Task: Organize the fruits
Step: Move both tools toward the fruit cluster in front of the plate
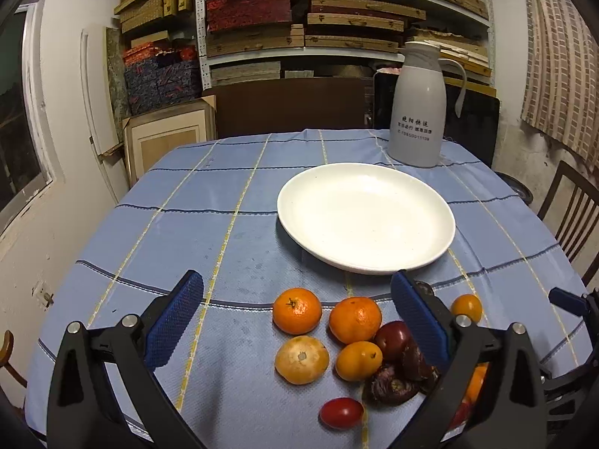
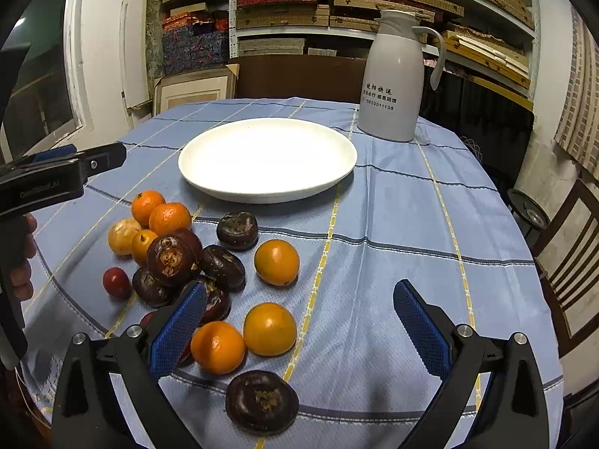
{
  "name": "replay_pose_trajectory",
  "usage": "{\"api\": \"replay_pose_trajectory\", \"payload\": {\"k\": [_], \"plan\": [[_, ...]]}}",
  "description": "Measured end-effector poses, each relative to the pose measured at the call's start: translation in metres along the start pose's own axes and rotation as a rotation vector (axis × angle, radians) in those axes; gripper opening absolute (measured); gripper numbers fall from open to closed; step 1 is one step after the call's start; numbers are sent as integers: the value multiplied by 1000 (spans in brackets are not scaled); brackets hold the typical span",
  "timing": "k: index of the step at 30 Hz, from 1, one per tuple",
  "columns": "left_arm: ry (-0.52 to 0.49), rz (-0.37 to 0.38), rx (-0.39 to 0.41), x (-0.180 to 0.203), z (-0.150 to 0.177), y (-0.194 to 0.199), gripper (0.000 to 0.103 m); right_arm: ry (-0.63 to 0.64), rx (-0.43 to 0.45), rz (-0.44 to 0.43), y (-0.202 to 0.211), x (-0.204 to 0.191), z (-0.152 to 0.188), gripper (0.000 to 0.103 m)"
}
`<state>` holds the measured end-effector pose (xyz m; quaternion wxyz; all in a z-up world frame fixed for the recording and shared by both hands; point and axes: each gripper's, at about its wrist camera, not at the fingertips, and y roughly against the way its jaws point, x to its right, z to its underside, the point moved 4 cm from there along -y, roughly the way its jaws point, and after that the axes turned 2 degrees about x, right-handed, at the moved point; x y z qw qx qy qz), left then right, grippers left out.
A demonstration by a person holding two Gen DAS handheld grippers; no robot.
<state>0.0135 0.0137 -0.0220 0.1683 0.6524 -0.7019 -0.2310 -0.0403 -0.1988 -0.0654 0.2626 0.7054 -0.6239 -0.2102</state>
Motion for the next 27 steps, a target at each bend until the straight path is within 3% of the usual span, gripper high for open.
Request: {"api": "replay_pose_trajectory", "payload": {"k": [8,27], "plan": [[-43,2,3,-10,14,16,98,78,45,-7,26,-2,13,100],[-29,42,-52,-8,35,10,98,88,22,41,23,-9,19,100]]}}
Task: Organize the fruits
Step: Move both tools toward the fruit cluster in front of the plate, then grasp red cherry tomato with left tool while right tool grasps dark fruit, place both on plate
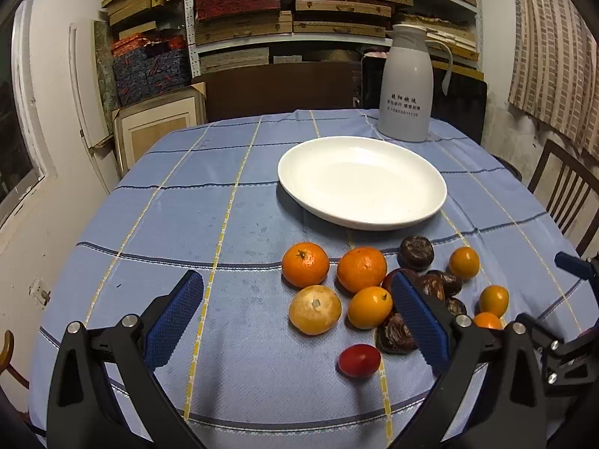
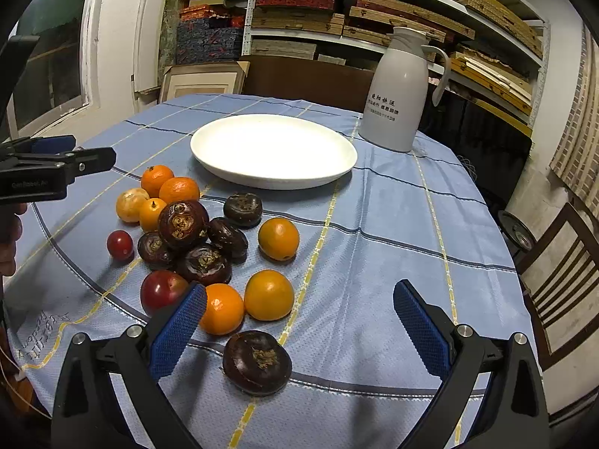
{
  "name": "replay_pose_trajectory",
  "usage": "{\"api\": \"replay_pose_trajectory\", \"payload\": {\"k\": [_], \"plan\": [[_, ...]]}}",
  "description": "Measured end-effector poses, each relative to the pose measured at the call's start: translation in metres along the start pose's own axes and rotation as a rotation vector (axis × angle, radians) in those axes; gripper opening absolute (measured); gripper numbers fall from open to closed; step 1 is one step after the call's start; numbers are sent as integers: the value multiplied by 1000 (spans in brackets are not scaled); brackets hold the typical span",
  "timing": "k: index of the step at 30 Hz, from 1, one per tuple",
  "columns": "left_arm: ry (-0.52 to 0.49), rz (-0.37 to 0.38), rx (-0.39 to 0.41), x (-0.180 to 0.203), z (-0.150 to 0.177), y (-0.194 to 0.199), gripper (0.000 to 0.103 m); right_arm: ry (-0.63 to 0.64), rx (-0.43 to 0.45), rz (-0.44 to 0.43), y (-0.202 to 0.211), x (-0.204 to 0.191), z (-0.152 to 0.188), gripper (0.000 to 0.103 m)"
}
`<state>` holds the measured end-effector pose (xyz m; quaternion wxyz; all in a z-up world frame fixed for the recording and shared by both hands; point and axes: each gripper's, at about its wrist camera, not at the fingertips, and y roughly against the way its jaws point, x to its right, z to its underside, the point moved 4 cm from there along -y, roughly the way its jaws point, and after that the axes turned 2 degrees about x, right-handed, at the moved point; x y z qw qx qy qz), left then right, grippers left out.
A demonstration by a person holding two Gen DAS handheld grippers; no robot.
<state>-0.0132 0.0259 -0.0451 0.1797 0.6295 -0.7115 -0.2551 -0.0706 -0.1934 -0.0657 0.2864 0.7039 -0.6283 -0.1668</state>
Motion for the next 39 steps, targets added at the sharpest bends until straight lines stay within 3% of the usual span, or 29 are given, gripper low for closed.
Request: {"api": "replay_pose_trajectory", "payload": {"k": [1,5,11,18,27,28,30,37,38,39], "plan": [[-7,-2,-4,0,1,0,98,-11,7,-3,3,2,1,99],[-23,0,-18,-5,6,4,98,-39,-38,-54,7,14,13,69],[-47,24,-54,-13,18,8,98,-60,-121,-102,8,22,40,56],[-72,85,-81,-10,32,15,98,-73,-172,-260,14,6,43,54],[-126,130,-176,14,51,-6,98,-12,-236,-312,-5,-26,44,54],[-128,134,-186,17,51,-10,98,-18,-237,-323,-6,-27,45,52],[-127,133,-191,21,51,-16,98,-12,-219,-338,-3,-28,44,37],[-116,160,-215,34,50,-33,98,-20,-207,-354,-4,-27,41,35],[-116,162,-216,35,50,-34,91,-22,-201,-354,-3,-26,41,35],[-119,170,-221,35,51,-35,71,-23,-200,-358,-3,-26,41,35]]}}
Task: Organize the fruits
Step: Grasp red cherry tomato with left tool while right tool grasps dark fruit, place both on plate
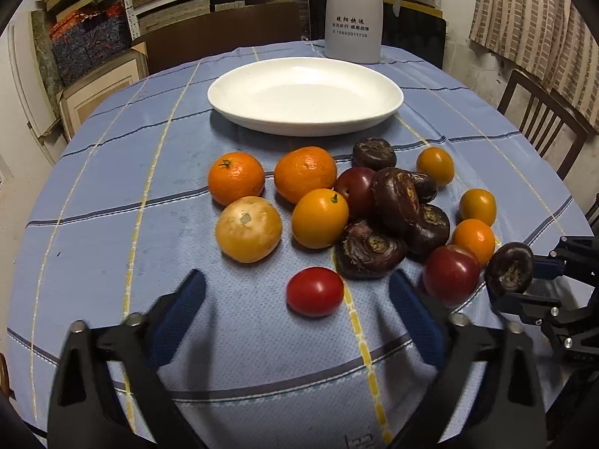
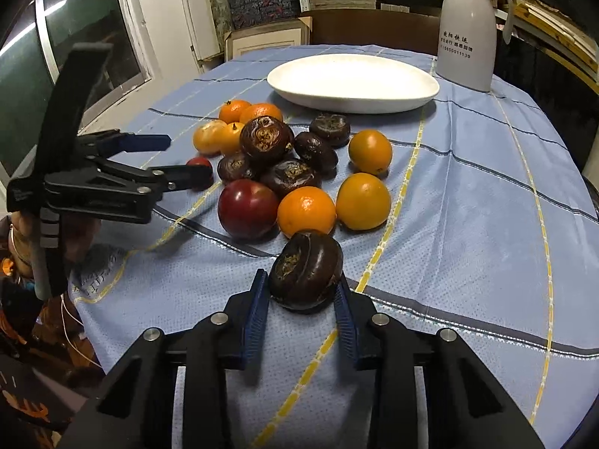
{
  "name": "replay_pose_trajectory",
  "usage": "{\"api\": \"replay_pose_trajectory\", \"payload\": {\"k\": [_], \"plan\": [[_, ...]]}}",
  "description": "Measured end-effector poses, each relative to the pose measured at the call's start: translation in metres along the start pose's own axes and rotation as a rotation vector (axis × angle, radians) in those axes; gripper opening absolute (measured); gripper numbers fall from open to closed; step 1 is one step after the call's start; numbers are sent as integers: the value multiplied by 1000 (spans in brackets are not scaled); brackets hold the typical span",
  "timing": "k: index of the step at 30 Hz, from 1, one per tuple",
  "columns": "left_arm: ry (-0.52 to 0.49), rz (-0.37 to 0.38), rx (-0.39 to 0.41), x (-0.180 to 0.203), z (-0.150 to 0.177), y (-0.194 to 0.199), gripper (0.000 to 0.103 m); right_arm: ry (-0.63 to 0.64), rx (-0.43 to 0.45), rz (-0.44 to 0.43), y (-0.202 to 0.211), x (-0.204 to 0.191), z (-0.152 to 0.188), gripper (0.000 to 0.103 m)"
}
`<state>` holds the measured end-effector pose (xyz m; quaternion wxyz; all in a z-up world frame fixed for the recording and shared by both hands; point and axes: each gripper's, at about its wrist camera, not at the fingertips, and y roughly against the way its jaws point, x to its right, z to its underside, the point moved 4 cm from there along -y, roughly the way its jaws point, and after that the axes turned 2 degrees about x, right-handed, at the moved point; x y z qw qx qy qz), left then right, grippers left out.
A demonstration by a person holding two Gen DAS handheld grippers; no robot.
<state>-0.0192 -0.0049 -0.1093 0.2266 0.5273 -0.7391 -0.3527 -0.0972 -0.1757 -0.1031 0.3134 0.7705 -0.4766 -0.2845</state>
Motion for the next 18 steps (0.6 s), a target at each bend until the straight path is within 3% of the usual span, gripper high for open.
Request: {"api": "replay_pose_trajectory", "payload": {"k": [3,11,18], "plan": [[16,52,-81,2,5,-11,32,-4,7,-5,3,3,1,35],[9,46,-20,5,-1,8,32,-22,33,-8,14,9,-2,35],[4,-20,56,-6,-51,27,32,7,126,4,42,19,-60,35]]}}
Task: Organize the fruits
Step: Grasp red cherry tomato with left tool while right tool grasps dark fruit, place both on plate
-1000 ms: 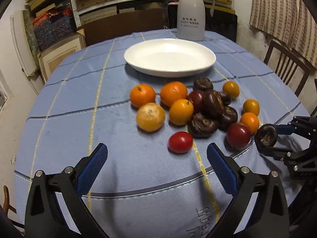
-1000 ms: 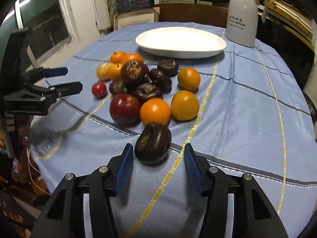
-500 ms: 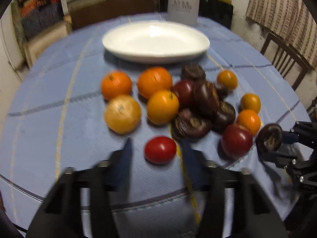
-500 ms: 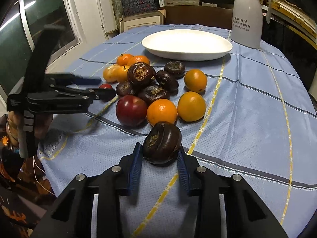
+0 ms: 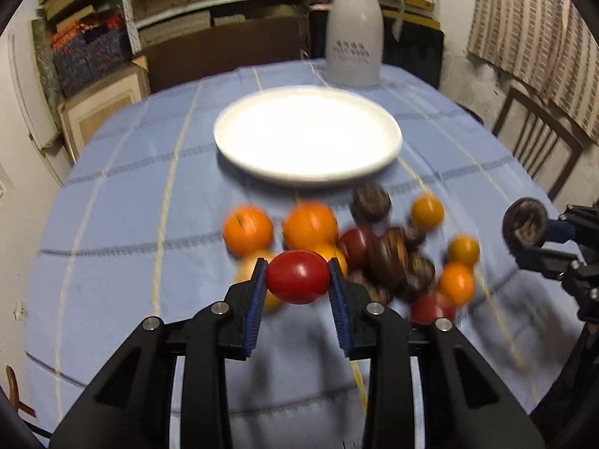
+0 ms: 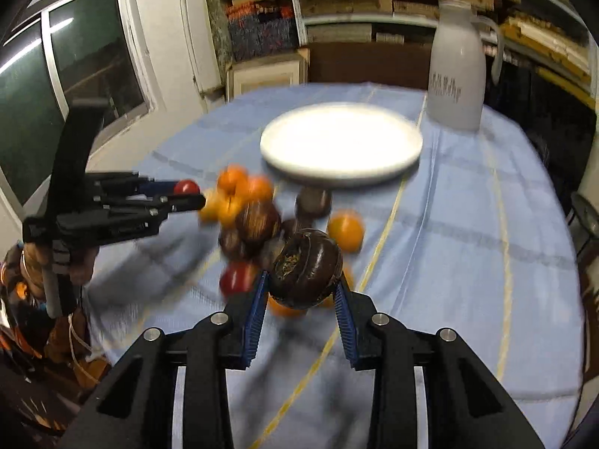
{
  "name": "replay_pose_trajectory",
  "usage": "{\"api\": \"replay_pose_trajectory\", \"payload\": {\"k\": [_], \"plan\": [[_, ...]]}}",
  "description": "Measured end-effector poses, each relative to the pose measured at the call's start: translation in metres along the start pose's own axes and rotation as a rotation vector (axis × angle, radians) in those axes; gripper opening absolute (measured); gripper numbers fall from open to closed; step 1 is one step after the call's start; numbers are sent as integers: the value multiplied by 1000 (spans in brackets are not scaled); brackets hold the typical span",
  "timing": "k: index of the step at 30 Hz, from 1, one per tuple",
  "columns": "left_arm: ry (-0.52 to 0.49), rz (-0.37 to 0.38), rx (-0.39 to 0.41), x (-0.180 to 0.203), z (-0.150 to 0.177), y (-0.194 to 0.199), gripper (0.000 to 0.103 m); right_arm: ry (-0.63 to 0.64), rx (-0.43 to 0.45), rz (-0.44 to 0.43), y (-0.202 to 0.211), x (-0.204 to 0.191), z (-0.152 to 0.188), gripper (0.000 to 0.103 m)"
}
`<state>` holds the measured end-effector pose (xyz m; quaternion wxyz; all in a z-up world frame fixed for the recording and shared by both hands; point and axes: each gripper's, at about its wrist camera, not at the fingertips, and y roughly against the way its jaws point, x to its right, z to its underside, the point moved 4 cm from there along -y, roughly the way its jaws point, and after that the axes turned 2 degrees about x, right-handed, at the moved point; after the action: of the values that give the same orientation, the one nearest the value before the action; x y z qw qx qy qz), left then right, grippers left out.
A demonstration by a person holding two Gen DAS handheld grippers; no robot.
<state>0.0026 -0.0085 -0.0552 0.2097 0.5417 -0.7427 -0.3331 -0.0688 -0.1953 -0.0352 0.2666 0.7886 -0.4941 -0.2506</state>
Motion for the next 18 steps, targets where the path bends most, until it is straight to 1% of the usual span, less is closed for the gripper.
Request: {"api": "replay_pose_trajectory", "payload": {"k": [3,6,8,11,14,18], "plan": [[5,-32,25,-5,-26,0,32,15,48,7,2,5,-35,35],[25,-60,35,-6,-55,-11,32,5,71,5,-8,13,-63,35],[41,-81,31,-8,-69,-22,32,-26,66,2,-24,23,-81,35],[60,-127,25,-12,-86,-45,32,-53,59,32,-54,40,-101,35],[61,-169,1,-17,-98,-73,32,-89,25,49,-89,54,-114,36],[61,-201,-56,-24,-110,-108,32,-117,-15,58,-124,66,-123,36]]}}
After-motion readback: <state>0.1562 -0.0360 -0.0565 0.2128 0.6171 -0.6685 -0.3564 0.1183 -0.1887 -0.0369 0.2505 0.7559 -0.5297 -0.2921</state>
